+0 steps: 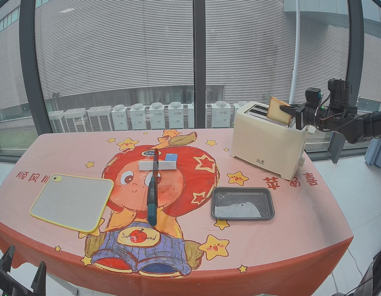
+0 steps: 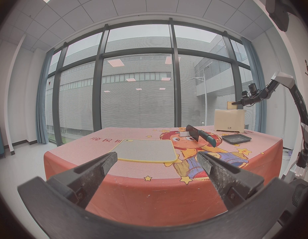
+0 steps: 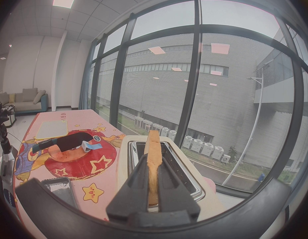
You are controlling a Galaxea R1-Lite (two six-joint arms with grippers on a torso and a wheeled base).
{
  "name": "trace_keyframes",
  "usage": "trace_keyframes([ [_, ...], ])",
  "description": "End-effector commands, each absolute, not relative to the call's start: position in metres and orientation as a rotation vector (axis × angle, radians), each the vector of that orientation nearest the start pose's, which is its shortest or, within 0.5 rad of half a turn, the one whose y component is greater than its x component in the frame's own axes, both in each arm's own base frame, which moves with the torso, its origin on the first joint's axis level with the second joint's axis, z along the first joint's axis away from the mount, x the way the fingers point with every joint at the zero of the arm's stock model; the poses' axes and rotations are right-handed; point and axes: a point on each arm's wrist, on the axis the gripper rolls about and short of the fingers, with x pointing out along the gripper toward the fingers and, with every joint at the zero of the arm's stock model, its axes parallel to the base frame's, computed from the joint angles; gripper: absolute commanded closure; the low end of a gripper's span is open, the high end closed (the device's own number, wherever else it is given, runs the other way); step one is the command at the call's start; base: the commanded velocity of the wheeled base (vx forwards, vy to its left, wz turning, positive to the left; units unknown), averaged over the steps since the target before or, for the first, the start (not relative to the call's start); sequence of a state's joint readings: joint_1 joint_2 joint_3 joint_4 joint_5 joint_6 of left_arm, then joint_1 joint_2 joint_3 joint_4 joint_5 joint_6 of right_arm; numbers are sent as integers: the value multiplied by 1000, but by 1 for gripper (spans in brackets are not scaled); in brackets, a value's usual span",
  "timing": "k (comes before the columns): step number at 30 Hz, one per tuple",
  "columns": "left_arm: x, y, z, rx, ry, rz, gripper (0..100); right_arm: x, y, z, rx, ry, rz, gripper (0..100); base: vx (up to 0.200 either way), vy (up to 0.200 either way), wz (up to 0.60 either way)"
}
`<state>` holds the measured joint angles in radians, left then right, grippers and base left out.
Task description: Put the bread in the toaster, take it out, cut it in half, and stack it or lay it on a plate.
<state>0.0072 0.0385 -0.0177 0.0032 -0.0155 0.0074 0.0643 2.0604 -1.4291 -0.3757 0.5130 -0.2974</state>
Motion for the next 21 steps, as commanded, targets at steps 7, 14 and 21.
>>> trace_keyframes([
  [7,-20,0,76,7,43,-8,0,408,37,217,-239,124,602,100,0,0,0],
  [14,-20,0,76,7,43,-8,0,401,36,224,-239,114,601,100,0,0,0],
  [21,-20,0,76,7,43,-6,0,395,37,231,-241,113,602,100,0,0,0],
])
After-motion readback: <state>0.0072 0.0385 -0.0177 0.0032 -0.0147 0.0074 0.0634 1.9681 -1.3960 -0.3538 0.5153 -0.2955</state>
